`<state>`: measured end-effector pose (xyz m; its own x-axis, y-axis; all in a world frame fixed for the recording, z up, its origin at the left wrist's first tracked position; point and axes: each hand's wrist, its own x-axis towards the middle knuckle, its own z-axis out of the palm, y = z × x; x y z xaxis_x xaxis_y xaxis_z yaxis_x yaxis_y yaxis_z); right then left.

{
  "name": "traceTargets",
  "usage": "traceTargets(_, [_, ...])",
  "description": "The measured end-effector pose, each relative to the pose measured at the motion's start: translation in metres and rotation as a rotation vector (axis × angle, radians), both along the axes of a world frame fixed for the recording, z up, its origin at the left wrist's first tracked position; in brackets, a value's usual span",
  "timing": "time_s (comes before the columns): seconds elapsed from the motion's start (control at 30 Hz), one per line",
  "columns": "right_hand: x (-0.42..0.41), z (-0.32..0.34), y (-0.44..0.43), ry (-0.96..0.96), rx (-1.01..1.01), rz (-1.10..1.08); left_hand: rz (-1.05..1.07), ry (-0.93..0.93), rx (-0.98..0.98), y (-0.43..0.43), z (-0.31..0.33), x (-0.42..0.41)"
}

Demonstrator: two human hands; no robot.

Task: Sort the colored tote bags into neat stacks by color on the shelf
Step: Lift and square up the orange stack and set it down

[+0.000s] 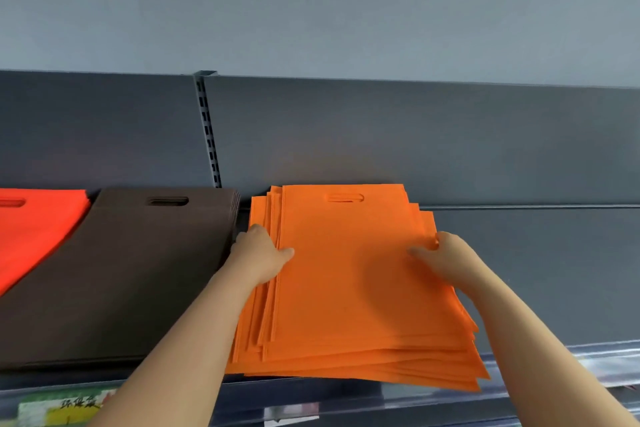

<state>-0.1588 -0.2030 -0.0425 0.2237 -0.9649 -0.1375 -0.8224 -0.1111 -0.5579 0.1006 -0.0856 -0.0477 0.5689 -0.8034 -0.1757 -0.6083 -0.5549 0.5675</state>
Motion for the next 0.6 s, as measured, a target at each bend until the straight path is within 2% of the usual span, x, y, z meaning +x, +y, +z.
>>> traceTargets(0.13, [0.006, -0.001, -0.007, -0.041, -0.002, 0.045, -0.013, 0.084, -0.057, -0.011, 0.001, -0.010])
traceTargets(0.27, [-0.002, -0.002, -0.022, -0.168, 0.086, -0.080, 0.092, 0.146, -0.122, -0.015, 0.008, -0.003])
traceTargets(0.43, [0.014, -0.001, -0.030, -0.362, 0.228, -0.170, 0.125, 0.409, -0.229, -0.033, 0.015, -0.004])
traceTargets(0.53, [0.016, -0.002, -0.032, -0.443, 0.319, -0.193, 0.198, 0.651, -0.262, -0.033, 0.017, -0.004])
traceTargets(0.6, [0.015, -0.002, -0.029, -0.490, 0.338, -0.166, 0.177, 0.705, -0.260, -0.030, 0.017, -0.005])
